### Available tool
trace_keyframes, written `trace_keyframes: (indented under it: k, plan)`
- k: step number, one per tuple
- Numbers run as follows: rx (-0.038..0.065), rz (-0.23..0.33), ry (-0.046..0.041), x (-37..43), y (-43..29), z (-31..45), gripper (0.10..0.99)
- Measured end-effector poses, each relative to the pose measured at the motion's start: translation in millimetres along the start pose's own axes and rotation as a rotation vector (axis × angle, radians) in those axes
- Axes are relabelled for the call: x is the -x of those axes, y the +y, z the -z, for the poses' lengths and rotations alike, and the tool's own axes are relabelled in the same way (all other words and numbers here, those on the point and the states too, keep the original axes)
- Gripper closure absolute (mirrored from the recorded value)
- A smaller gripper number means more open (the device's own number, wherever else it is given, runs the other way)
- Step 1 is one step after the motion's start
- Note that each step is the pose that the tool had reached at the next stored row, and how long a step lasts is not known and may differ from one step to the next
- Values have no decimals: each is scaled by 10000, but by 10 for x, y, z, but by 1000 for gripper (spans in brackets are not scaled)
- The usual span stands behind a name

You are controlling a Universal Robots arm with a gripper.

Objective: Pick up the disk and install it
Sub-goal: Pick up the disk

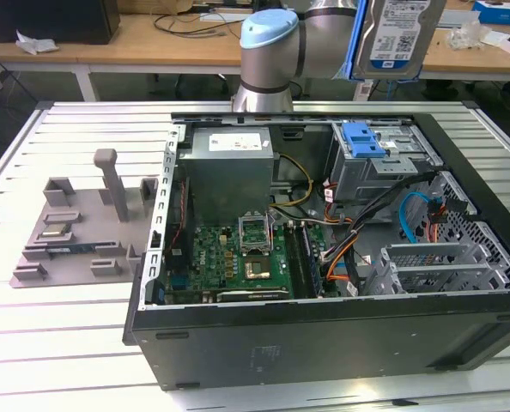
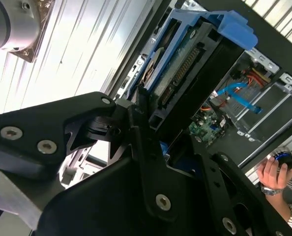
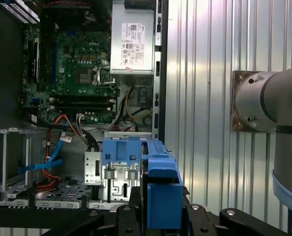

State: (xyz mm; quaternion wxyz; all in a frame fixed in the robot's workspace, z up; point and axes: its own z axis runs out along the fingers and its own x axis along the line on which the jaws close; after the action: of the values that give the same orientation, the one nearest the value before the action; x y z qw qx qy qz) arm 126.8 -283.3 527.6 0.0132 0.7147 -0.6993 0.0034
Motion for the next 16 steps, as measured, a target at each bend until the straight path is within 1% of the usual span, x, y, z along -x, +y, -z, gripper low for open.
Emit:
trace_keyframes:
  k: [1, 2, 6, 9, 10, 12, 16]
  plan:
    - [1, 0, 1, -1, -36, 1, 718]
    - [0, 0, -1, -2, -90, 1, 718]
    - [0, 0, 0, -7, -334, 5, 718]
    - [0, 0, 1, -10, -433, 6, 718]
    - [0, 1, 0, -10, -477, 6, 718]
    - [0, 1, 0, -11, -531, 7, 718]
    - [0, 0, 0, -12, -542, 7, 718]
